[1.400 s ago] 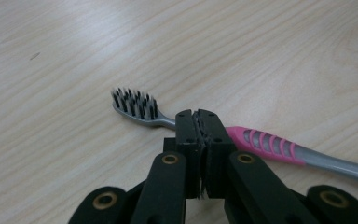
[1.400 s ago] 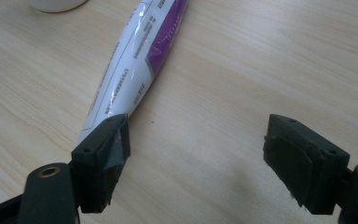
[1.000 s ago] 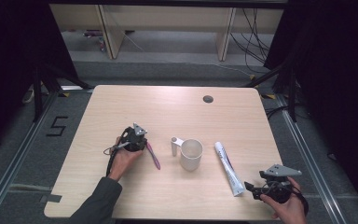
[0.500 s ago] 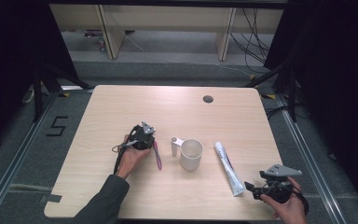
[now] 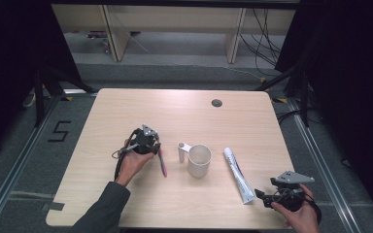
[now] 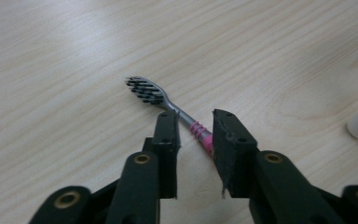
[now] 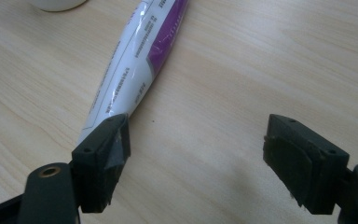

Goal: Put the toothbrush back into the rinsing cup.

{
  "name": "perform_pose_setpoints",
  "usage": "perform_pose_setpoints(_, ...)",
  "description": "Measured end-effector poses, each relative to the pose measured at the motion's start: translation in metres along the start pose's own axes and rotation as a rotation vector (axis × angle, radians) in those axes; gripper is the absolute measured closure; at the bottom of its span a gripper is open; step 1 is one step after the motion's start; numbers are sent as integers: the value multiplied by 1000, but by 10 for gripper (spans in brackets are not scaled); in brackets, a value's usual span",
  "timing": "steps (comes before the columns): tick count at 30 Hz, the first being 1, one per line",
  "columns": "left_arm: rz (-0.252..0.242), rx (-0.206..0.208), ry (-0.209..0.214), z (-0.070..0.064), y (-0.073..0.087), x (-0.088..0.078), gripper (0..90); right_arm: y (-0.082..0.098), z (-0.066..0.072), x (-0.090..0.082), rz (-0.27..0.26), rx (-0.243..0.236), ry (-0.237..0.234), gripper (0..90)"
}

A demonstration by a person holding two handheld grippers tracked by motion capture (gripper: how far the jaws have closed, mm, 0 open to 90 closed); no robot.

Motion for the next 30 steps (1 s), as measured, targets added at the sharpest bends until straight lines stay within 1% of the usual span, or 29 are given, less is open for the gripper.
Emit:
perform_pose_setpoints(1,8,-6,4,-2,0,0,623,0,0,0,-1,-3,1,237)
perform_pose_setpoints(2,13,-12,7,-4,1,-1,583,0,0,0,0,4,0,237)
perform_pose_setpoints(3,27,-10,5,-5,2,-1,583,0,0,0,0,4,0,237)
perform_pose_setpoints(5,30,-22,0,-8,1,1,543,0,0,0,0,4,0,238)
perform_pose_setpoints(6,35,-18,2,-9,1,1,536,0,0,0,0,4,0,237)
perform_pose_setpoints(7,45,-3,2,-8,2,1,532,0,0,0,1,0,3,237)
perform_pose_setpoints(8,40,-19,4,-11,1,2,527,0,0,0,3,6,1,237)
perform_pose_setpoints(9,42,-20,0,-12,0,2,524,0,-1,0,-2,-8,-1,237)
perform_pose_setpoints(10,55,-7,5,-14,1,3,515,-1,-1,0,-2,-6,0,237)
perform_pose_setpoints(11,55,-7,5,-14,1,3,513,-1,-1,0,-2,-10,-1,238)
perform_pose_setpoints(12,72,11,14,-15,2,2,513,-1,-1,0,-2,-10,-1,238)
perform_pose_setpoints(14,80,19,20,-18,1,2,509,-1,-1,1,-8,-8,-5,238)
perform_pose_setpoints(15,80,13,19,-19,1,2,509,-1,-1,1,-4,-15,-5,238)
perform_pose_setpoints(16,83,20,23,-20,1,2,509,-1,-1,1,-4,-12,-3,239)
perform_pose_setpoints(18,100,19,28,-22,2,2,506,-1,-1,1,-6,-13,-3,239)
perform_pose_setpoints(19,108,22,29,-22,3,2,501,0,-2,-1,5,-13,2,239)
perform_pose_setpoints(20,115,20,29,-23,3,2,499,-1,-1,0,-3,-7,-2,239)
perform_pose_setpoints(21,113,15,26,-23,3,2,498,-1,0,0,-7,0,-2,240)
perform_pose_setpoints(22,129,21,37,-24,4,1,498,-1,-1,1,-19,-15,4,240)
perform_pose_setpoints(23,133,24,40,-25,5,1,498,-1,-1,1,-19,-15,4,240)
perform_pose_setpoints(24,133,29,39,-25,5,1,500,-1,1,0,-6,4,-3,240)
perform_pose_setpoints(25,135,29,43,-26,5,1,500,-1,1,0,-6,4,-3,240)
perform_pose_setpoints(26,143,38,50,-27,5,0,500,-1,-1,1,-14,-17,0,240)
perform_pose_setpoints(27,151,39,50,-28,6,0,502,-1,0,1,-11,-9,-2,241)
perform_pose_setpoints(28,147,40,48,-29,6,1,503,-1,-2,1,-6,-30,-5,241)
perform_pose_setpoints(29,160,48,53,-29,7,1,504,-1,0,0,-5,-7,-8,241)
perform_pose_setpoints(30,165,51,54,-30,8,1,504,-2,0,0,-11,-7,-4,242)
Point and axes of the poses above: each handheld gripper's, and its own axes: x roughly forward along the jaws, y roughly out of its underside, z roughly to its left, the point moved 9 cm from there along x, roughly forward along the jaws, and after that the axes turned 15 degrees about -y, right-handed, at the moved point
